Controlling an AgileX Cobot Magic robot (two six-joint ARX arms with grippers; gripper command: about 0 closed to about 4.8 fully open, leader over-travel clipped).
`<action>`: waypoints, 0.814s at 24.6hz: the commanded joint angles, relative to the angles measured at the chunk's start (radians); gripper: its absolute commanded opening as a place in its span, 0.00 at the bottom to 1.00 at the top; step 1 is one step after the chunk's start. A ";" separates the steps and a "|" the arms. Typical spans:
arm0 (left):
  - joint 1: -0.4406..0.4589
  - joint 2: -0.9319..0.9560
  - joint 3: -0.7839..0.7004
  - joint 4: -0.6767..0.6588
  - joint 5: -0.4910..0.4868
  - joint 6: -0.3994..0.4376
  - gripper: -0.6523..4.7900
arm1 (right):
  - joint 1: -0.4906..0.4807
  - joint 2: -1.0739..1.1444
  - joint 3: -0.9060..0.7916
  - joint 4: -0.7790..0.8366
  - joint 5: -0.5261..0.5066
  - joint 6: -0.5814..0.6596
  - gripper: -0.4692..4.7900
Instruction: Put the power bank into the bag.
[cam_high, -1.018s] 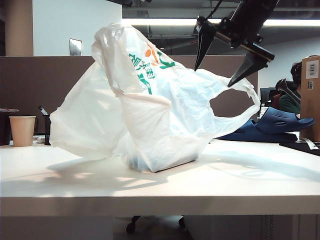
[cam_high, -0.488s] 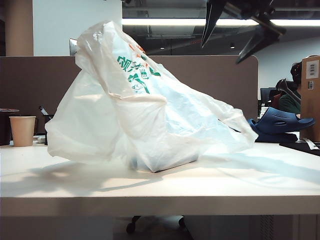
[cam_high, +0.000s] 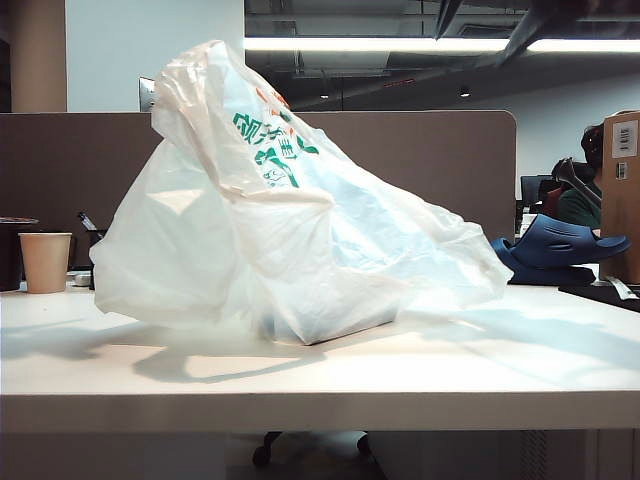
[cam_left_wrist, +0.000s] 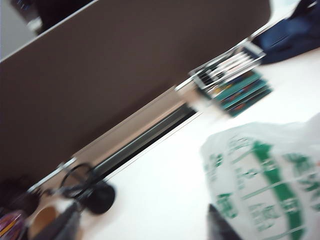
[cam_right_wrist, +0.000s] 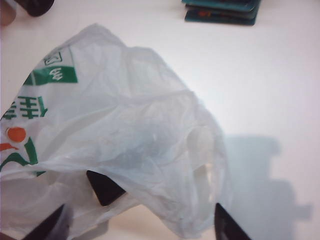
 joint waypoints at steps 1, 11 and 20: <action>0.051 -0.015 0.026 -0.052 0.000 0.003 0.72 | -0.010 -0.044 0.004 0.001 0.029 -0.029 0.65; 0.169 -0.130 0.028 -0.064 -0.054 0.003 0.19 | -0.080 -0.206 0.004 -0.028 0.114 -0.085 0.08; 0.172 -0.232 0.028 -0.093 -0.141 -0.023 0.11 | -0.252 -0.373 0.001 -0.082 0.111 -0.131 0.08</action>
